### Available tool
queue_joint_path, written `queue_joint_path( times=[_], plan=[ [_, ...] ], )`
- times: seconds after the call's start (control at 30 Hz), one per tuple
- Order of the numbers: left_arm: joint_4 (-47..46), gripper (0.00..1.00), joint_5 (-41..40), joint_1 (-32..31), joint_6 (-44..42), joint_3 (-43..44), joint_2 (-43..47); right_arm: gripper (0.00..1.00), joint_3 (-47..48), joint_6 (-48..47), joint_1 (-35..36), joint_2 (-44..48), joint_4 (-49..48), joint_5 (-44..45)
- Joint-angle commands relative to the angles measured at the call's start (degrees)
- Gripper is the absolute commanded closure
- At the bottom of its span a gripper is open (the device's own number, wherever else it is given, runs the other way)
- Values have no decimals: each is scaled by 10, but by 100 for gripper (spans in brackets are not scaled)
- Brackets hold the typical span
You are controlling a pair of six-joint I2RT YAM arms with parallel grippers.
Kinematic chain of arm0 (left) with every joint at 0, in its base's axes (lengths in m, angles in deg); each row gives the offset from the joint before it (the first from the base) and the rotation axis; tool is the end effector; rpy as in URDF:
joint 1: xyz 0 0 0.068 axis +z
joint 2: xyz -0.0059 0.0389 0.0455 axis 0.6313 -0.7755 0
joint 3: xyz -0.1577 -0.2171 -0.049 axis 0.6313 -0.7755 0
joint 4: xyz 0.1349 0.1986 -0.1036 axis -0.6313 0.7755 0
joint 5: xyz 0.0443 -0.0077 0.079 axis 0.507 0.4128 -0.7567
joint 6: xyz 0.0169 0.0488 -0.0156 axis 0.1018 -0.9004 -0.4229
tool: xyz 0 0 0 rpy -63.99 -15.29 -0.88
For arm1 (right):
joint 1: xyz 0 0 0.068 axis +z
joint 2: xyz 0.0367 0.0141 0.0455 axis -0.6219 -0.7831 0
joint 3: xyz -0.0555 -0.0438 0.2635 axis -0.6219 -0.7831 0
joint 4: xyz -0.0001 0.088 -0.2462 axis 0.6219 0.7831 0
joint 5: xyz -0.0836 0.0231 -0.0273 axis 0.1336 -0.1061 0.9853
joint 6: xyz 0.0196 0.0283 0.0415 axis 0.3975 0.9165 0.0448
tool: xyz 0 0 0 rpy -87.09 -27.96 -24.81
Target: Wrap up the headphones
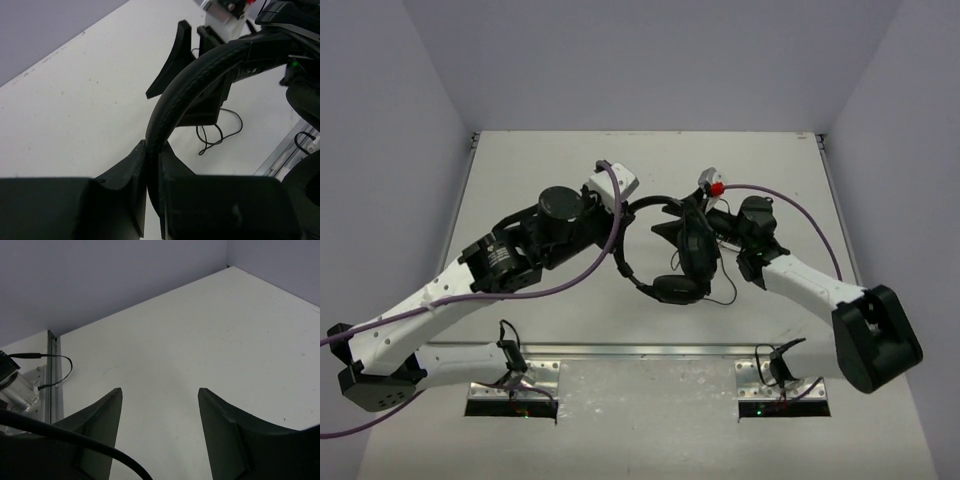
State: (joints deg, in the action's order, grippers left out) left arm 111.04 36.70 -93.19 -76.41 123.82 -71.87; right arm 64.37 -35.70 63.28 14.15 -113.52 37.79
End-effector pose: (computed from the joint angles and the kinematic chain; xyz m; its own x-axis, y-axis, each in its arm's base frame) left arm 0.1352 -0.1728 0.4279 -0.1506 0.2907 -0.9449 0.6718 0.7313 0.1179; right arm 0.2383 0.1339 0.2663 -0.2214 0.1523 -0.9632 -0.8534 0.4476 0.2669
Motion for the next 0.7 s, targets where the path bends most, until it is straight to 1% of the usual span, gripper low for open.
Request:
queue_joint_path(
  times=[0.0,0.07,0.2,0.23,0.3,0.33,0.37,0.43,0.5,0.6,0.67],
  plan=[
    [-65,100,-29,-6,57,45,11,36,18,113,-2,-94,-225,-57],
    [-65,100,-41,-6,75,67,13,36,54,151,-1,-153,-263,-76],
    [-70,100,-86,-6,123,107,24,41,94,197,5,-223,-299,-100],
    [-72,100,-129,-6,141,114,29,41,97,201,10,-241,-307,-106],
    [-70,100,-170,-5,159,128,34,42,91,198,16,-252,-308,-100],
    [-68,100,-217,-6,170,143,36,42,80,197,22,-258,-318,-99],
    [-68,100,-233,-6,182,150,36,43,74,201,23,-263,-325,-99],
    [-68,100,-271,-6,194,166,31,47,67,206,33,-281,-344,-102],
    [-73,100,-287,-6,204,177,24,57,65,216,39,-295,-357,-107],
    [-73,99,-335,-6,214,201,0,60,64,225,48,-303,-373,-115],
    [-86,100,-354,-6,209,216,-8,65,61,226,51,-310,-380,-117]
  ],
)
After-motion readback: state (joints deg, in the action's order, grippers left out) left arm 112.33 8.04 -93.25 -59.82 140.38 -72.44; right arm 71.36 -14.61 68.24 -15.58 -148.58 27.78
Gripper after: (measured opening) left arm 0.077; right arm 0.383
